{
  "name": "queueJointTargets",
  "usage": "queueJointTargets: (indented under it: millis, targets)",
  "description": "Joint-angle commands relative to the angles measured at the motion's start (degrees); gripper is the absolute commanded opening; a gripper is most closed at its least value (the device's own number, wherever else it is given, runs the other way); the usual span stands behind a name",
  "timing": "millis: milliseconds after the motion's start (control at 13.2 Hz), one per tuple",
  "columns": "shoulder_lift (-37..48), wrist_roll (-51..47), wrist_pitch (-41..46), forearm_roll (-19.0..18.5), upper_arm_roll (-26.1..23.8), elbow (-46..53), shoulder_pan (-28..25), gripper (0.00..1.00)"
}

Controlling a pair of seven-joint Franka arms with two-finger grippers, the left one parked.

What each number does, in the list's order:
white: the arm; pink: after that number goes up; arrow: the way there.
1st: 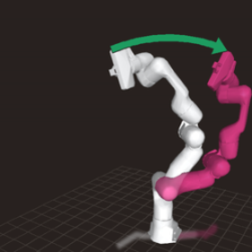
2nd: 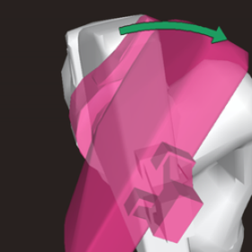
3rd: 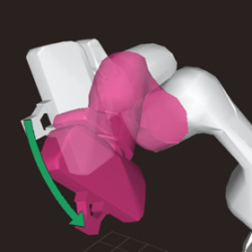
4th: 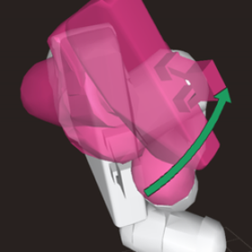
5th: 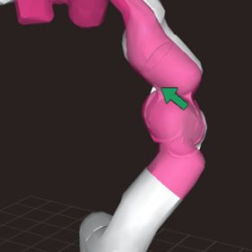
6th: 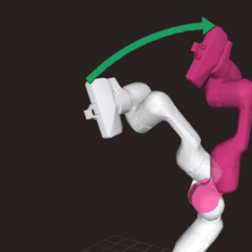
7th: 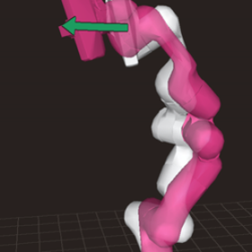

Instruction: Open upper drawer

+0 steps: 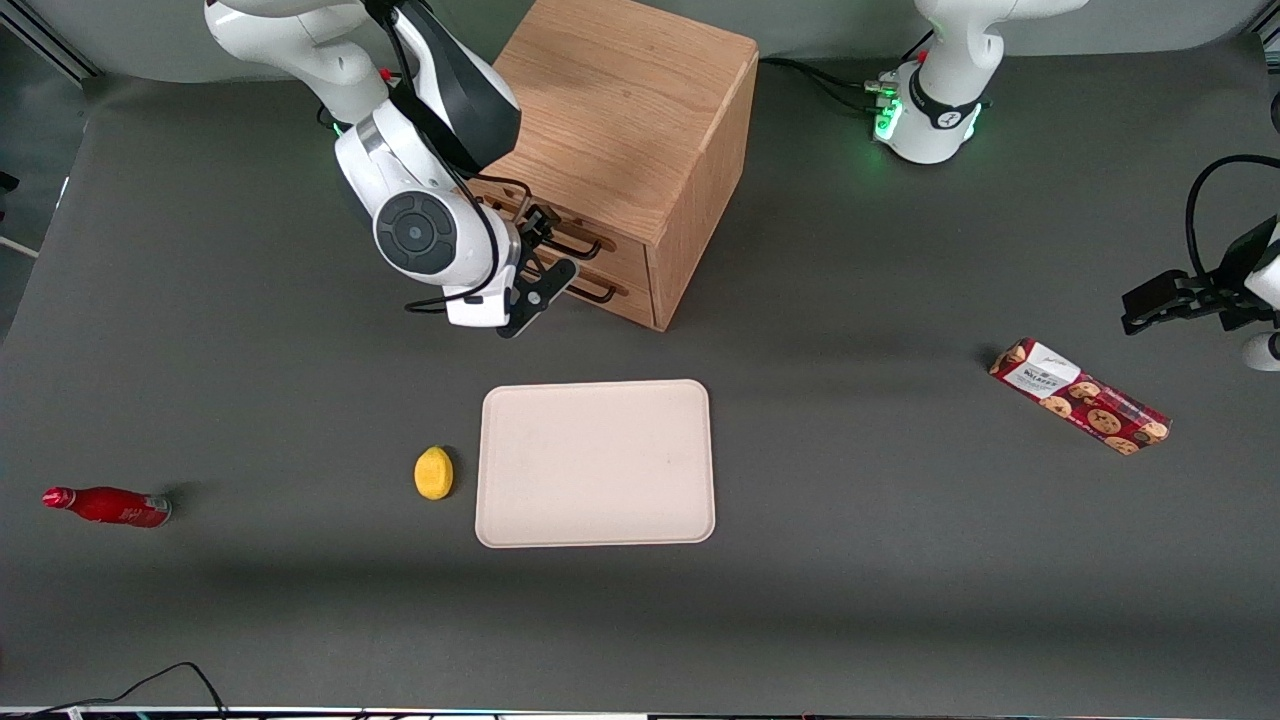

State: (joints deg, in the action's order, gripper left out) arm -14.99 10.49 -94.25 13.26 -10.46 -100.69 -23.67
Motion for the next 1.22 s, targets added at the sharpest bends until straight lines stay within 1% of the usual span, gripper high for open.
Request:
queueJointTargets:
  millis: [0, 1140]
  targets:
    - [1.4, 1.7, -0.8, 0.0, -0.3, -1.4, 0.2, 1.00]
    - [-0.8, 1.8, -2.0, 0.1, -0.3, -2.3, 0.3, 1.00]
